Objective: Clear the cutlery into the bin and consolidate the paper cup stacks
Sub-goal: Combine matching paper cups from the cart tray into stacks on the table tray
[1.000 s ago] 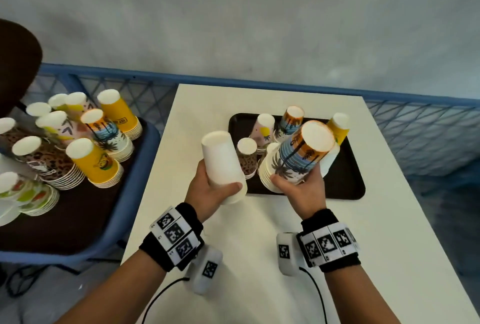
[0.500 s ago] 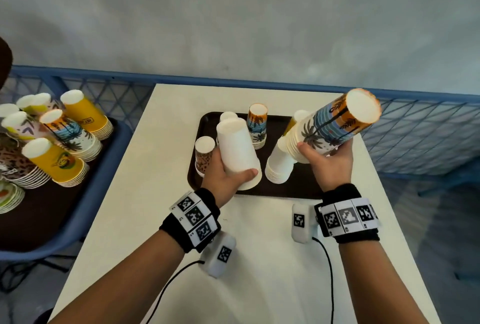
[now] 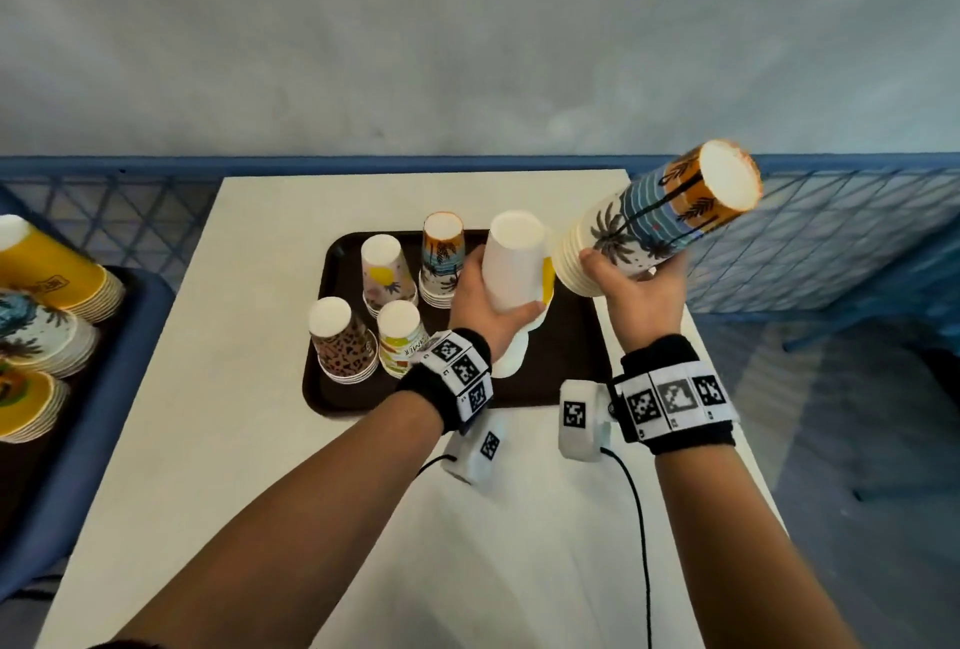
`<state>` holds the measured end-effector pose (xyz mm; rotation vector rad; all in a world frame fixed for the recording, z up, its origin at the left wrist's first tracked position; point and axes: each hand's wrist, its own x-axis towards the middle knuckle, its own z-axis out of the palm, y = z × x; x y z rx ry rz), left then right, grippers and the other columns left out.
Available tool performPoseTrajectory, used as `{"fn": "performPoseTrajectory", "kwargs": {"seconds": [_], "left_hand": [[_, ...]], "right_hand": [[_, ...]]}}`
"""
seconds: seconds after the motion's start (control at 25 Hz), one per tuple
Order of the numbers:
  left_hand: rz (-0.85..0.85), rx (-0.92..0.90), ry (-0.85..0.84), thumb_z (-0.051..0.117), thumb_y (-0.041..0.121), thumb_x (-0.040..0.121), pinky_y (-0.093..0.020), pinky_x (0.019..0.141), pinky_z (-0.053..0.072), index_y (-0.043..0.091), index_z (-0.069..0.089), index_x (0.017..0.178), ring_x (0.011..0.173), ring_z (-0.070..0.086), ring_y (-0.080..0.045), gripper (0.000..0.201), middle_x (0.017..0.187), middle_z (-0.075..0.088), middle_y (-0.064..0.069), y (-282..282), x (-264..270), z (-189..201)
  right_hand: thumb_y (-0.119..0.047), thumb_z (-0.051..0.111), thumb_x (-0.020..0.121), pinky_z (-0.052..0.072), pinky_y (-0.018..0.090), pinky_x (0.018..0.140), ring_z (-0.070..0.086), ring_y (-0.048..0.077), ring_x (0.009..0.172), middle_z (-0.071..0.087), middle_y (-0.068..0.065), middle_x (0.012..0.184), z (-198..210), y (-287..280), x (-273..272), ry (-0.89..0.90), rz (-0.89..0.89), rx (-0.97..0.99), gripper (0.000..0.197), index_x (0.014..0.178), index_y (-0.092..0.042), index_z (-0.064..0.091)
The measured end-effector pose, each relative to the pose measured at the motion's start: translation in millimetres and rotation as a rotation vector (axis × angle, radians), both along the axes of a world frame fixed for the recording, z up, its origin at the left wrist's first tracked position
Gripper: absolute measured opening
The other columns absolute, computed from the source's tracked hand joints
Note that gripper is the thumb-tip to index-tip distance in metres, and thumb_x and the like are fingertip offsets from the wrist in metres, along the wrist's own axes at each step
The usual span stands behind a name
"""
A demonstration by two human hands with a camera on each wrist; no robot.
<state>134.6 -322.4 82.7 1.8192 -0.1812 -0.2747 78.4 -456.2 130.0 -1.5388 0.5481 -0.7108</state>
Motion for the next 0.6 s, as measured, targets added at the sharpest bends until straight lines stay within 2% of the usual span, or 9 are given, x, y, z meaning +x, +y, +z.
{"fn": "performPoseTrajectory", "kwargs": {"seconds": [0.08,0.12,0.24,0.28,0.48,0.6], "left_hand": [[0.064,0.029,0.037,0.081,0.017,0.063,-0.04,0.106,0.039,0.018,0.031,0.136,0.121,0.048,-0.023,0.089,0.133,0.05,-0.006,-0.8,-4.0,-9.9],[0.098,0.042,0.049,0.08,0.016,0.064,-0.038,0.106,0.039,0.017,0.031,0.136,0.121,0.048,-0.022,0.087,0.134,0.05,-0.006,2.2,-8.2,-15.2],[0.158,0.089,0.018,0.08,0.015,0.065,-0.028,0.098,0.037,0.016,0.031,0.137,0.113,0.047,-0.015,0.087,0.131,0.05,-0.003,18.9,-22.7,-28.6],[0.164,0.091,0.021,0.08,0.014,0.066,-0.027,0.096,0.036,0.016,0.03,0.137,0.111,0.045,-0.013,0.087,0.128,0.049,-0.001,25.3,-27.2,-31.2],[0.246,0.057,0.02,0.08,0.012,0.066,-0.027,0.1,0.035,0.021,0.028,0.136,0.115,0.044,-0.012,0.087,0.125,0.047,0.005,39.0,-32.4,-38.7],[0.266,0.043,0.01,0.081,0.013,0.065,-0.028,0.099,0.037,0.032,0.028,0.128,0.114,0.046,-0.013,0.084,0.124,0.048,0.007,39.1,-29.9,-41.6]], "right_hand": [[-0.007,0.08,0.062,0.046,0.004,0.079,0.057,0.015,0.101,0.058,0.003,0.11,3.8,-0.7,16.5,0.012,0.075,-0.013,0.071,0.123,-0.004,0.043],[-0.003,0.079,0.065,0.047,0.007,0.081,0.057,0.014,0.101,0.057,0.002,0.109,5.6,0.5,25.6,0.015,0.125,-0.015,0.069,0.123,-0.004,0.043],[-0.005,0.079,0.066,0.047,0.026,0.093,0.057,0.013,0.102,0.057,-0.002,0.109,7.4,9.6,56.7,0.042,0.292,-0.041,0.068,0.124,-0.007,0.042],[-0.006,0.079,0.065,0.046,0.028,0.094,0.057,0.013,0.103,0.058,-0.002,0.11,6.9,14.8,66.0,0.053,0.349,-0.053,0.069,0.124,-0.007,0.042],[-0.01,0.08,0.064,0.044,0.031,0.1,0.055,0.015,0.11,0.058,0.007,0.124,-14.3,37.2,110.5,0.144,0.552,-0.123,0.073,0.125,-0.009,0.039],[-0.009,0.079,0.065,0.041,0.026,0.099,0.052,0.016,0.112,0.055,0.009,0.128,-36.5,44.8,122.9,0.207,0.602,-0.138,0.077,0.129,-0.009,0.036]]}}
